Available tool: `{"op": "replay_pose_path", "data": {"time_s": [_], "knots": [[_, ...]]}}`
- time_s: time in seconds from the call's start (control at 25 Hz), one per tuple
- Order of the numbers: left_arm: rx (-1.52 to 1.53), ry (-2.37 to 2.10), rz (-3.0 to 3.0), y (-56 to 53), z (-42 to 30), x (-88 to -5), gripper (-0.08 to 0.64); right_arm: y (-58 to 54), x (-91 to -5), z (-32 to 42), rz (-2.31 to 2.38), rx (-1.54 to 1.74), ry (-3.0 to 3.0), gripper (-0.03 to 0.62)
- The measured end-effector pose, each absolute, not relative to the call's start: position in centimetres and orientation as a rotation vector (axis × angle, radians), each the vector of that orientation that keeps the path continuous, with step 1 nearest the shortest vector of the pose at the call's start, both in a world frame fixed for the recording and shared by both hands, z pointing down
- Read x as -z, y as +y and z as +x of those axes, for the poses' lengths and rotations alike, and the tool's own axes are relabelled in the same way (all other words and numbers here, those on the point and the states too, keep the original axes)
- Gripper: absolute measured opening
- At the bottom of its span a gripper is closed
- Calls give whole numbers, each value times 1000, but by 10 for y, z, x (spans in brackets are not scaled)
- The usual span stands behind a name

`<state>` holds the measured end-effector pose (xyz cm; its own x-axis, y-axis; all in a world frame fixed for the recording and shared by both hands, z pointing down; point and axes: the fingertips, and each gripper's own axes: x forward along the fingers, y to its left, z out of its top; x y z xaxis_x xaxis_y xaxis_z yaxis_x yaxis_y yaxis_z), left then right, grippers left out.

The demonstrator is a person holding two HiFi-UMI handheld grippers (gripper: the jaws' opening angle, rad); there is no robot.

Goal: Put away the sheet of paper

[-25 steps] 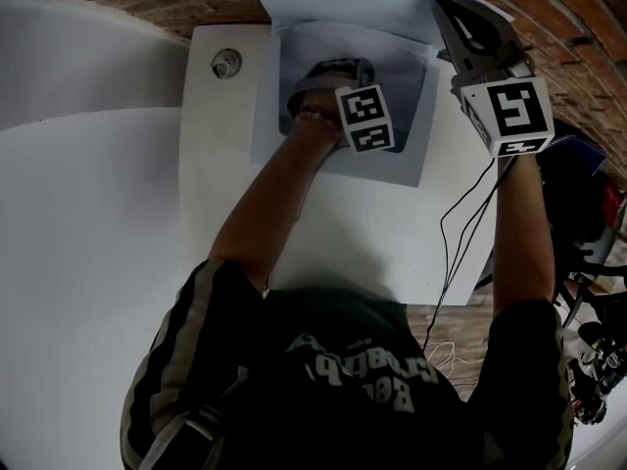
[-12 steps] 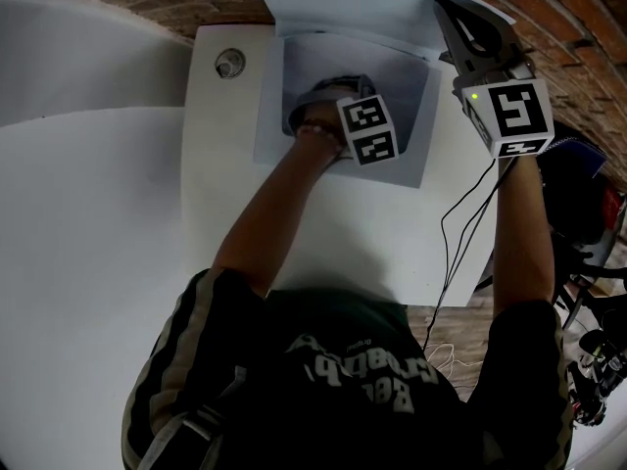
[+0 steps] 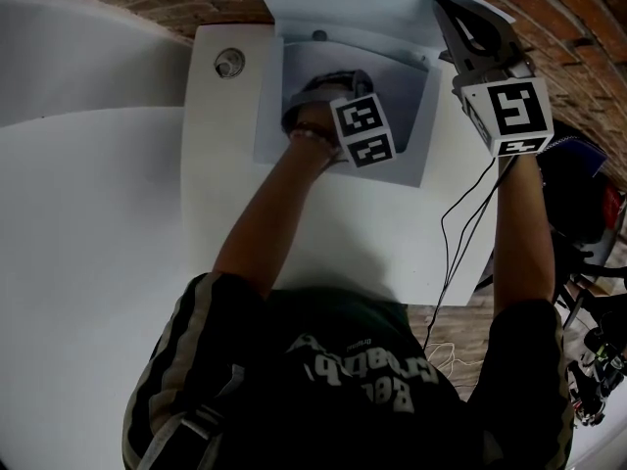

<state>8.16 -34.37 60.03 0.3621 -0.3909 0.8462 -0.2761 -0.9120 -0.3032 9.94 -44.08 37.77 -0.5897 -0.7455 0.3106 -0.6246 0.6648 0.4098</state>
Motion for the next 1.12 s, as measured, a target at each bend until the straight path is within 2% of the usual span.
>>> {"op": "replay_pose_path", "data": {"time_s": [0.24, 1.12], "knots": [[1693, 623, -2405, -363, 58, -623, 0, -441, -382, 100, 1072, 343, -2415, -6], [1738, 619, -2445, -334, 58, -621, 0, -440, -381, 98, 1095, 321, -2387, -6]]}}
